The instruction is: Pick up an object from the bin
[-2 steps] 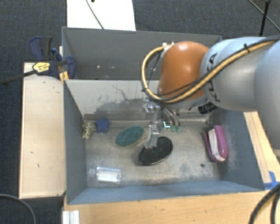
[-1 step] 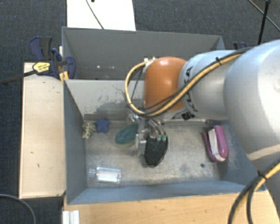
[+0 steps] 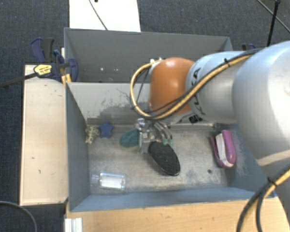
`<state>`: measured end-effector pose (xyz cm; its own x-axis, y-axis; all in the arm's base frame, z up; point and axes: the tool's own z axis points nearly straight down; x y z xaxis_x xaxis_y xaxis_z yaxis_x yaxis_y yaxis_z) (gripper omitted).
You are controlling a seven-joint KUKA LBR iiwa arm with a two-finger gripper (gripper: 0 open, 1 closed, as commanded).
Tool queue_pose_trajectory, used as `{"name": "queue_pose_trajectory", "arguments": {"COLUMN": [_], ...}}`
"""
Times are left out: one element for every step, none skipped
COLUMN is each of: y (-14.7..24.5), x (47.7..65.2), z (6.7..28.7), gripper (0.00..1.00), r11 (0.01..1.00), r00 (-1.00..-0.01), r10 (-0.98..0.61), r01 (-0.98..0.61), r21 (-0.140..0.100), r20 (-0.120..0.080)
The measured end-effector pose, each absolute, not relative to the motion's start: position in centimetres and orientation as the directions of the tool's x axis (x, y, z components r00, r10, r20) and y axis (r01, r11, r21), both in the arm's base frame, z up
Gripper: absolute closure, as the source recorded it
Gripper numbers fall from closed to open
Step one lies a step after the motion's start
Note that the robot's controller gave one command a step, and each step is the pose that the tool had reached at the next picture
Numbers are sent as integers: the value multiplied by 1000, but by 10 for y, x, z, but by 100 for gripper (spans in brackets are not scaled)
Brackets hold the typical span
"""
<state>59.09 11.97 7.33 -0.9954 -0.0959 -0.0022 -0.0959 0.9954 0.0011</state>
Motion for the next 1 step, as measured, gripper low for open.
{"name": "queue_pose_trajectory", "arguments": {"y": [146], "x": [573], "z": [223], "gripper": [100], "r11": [990], "r00": [-990], "r10": [-139], "r01": [-139], "r21": [1], "r20": [-10]}}
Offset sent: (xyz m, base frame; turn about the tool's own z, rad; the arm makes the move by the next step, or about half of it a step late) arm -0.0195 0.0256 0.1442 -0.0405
